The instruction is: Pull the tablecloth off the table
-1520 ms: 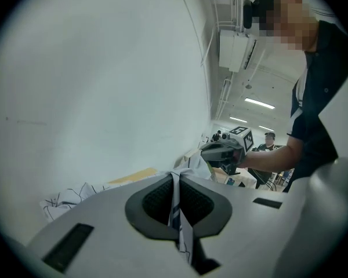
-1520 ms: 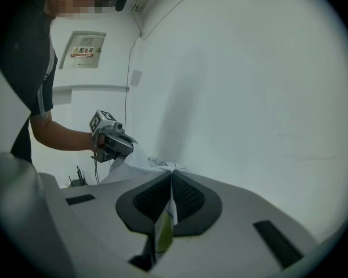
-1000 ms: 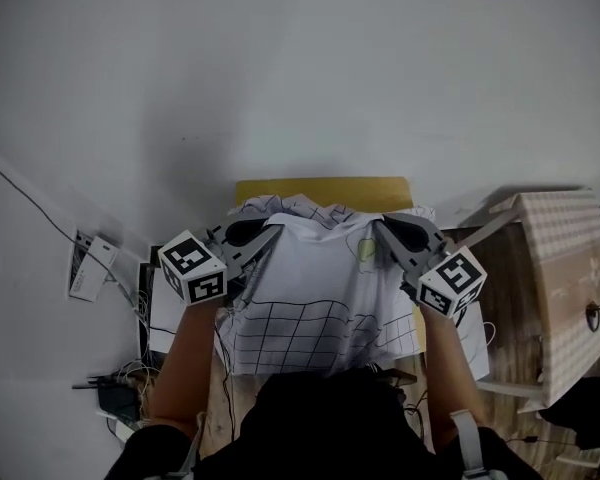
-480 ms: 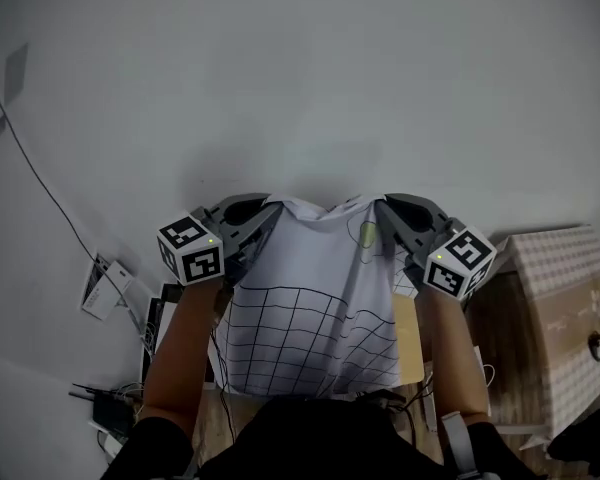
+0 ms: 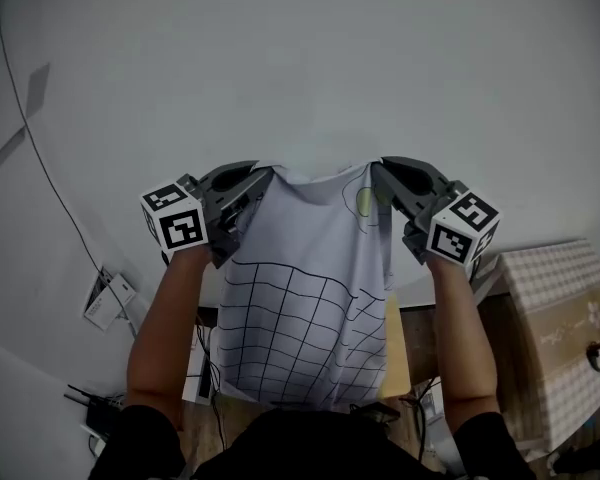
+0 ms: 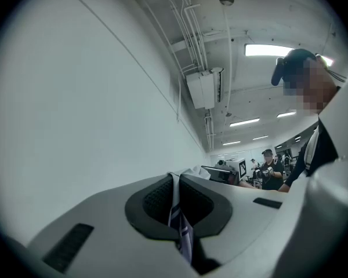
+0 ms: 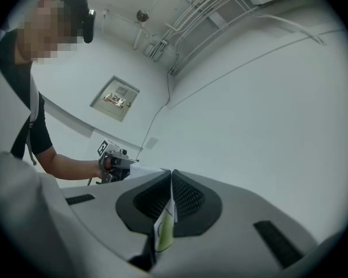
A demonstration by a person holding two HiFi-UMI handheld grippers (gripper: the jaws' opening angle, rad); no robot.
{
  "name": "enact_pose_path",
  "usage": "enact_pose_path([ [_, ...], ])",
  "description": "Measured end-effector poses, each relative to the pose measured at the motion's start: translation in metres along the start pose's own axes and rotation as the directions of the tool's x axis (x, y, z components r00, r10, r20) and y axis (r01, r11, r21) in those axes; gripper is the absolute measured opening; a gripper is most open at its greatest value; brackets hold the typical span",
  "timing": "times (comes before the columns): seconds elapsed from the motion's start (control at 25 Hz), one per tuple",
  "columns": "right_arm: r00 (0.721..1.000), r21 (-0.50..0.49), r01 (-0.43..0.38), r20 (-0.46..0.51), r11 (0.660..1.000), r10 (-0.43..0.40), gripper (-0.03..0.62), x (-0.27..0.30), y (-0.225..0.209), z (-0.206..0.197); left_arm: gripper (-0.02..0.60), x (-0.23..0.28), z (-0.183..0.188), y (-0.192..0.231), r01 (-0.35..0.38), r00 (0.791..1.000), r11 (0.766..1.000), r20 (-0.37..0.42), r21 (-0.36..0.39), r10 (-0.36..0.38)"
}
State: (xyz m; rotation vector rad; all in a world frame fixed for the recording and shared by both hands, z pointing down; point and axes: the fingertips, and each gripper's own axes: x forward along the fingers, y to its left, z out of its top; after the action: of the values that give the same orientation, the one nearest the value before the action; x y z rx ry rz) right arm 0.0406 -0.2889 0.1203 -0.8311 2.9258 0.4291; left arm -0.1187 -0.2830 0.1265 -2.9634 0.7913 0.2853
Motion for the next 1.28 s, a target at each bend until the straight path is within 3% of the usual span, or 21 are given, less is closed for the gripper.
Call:
enact_pose_path([
  [0.12,0.999,-0.005,-0.007,0.047,1.0,0.007,0.02,-0.006,-0.002,0.009,0.012,0.005,0.012,-0.006,0.001,1.0,0.999,0.003,0.04,-0.001],
  [0.32,0.993,-0.034,-0.029,0.111,0.999,0.033,0.02,-0.057,-0.051,0.131,0.012,0.081,0.123,-0.062,0.017,0.997,0.995,0.068,0.097,-0.024],
  [0.4,0.992,-0.055,-0.03,0.121,0.998,0.036,0.02,-0.068,-0.057,0.155,0.012,0.095,0.141,-0.073,0.014,0.996,0.995,0.081,0.101,-0.022],
  [0.68,0.992,-0.059,-0.018,0.122,0.998,0.025,0.02,-0.069,-0.055,0.153,0.012,0.09,0.136,-0.066,0.01,0.995,0.997,0.095,0.072,-0.016],
  [1.28,0.994,-0.065,-0.019,0.108,0.998,0.025,0.02,-0.065,-0.065,0.14,0.012,0.098,0.135,-0.056,-0.001,0.997,0.997,0.081,0.081,-0.006],
])
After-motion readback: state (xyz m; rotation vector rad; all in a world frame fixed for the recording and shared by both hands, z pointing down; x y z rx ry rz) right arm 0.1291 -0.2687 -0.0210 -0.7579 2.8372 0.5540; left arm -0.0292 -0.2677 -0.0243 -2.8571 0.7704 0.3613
